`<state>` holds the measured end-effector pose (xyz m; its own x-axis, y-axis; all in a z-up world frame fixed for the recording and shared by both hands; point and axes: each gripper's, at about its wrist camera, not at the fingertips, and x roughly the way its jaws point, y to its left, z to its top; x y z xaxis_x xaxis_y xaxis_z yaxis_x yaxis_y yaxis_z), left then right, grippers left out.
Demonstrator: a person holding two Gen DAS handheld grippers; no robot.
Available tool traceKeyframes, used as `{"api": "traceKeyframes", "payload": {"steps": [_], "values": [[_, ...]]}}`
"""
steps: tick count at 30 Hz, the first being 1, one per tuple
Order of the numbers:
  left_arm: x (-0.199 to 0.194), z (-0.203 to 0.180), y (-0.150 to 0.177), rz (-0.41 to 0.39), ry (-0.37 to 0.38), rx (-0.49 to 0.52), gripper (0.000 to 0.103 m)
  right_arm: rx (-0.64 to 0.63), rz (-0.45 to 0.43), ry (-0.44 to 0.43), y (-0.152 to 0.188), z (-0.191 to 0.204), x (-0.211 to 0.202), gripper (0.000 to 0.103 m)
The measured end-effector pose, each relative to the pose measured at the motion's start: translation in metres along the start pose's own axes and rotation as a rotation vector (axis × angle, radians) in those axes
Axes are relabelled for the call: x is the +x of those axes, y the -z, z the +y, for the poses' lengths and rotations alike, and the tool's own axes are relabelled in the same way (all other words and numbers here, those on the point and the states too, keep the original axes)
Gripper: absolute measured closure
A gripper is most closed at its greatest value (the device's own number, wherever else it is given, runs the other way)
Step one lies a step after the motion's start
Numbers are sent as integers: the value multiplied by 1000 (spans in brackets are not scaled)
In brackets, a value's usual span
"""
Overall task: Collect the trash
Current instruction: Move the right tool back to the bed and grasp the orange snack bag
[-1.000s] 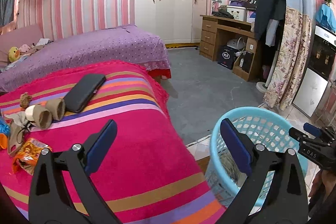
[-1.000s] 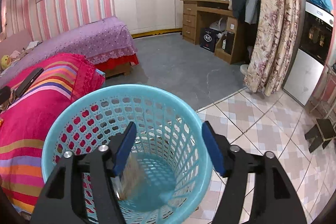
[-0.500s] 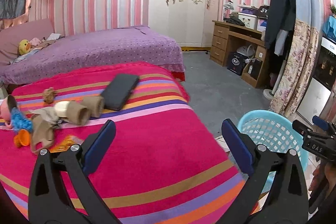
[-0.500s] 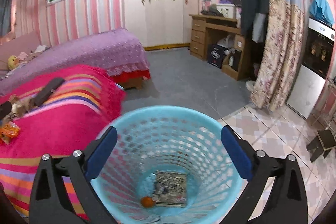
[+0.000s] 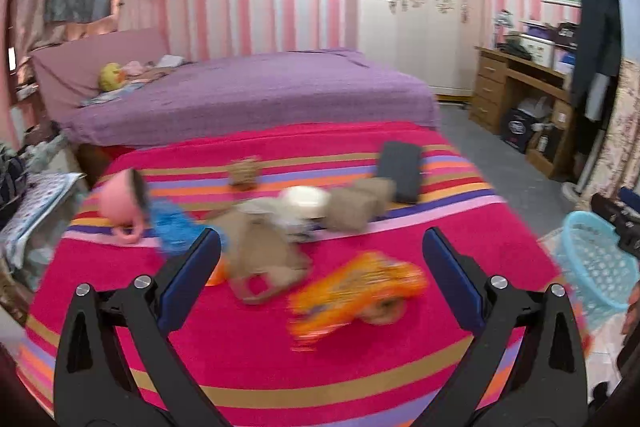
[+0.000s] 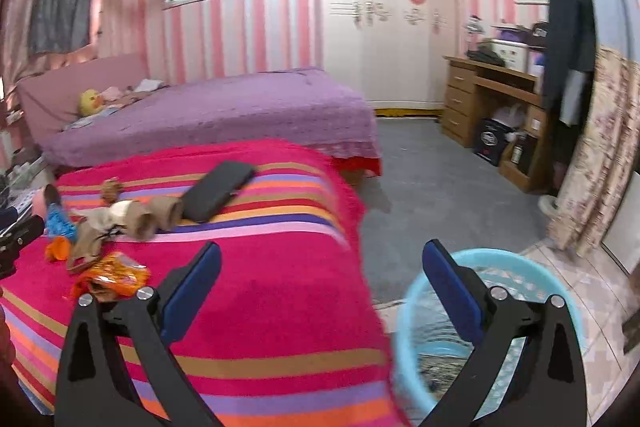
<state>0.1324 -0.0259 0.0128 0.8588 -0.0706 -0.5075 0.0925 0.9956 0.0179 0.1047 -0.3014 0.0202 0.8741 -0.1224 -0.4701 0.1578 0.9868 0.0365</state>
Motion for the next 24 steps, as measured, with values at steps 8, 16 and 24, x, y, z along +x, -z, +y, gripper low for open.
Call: {"api": "traceKeyframes", "payload": {"steps": [8,16,24], "values": [[13,83,14,12,-92,-63,5,-84,38,-91,5,69,25,5],[26,119,33,72,-134,-83,5,-179,94,-179,36,130,44,5],[33,165,43,123,-131,-187,5,-333,152,-209,57,181,49,5]]}}
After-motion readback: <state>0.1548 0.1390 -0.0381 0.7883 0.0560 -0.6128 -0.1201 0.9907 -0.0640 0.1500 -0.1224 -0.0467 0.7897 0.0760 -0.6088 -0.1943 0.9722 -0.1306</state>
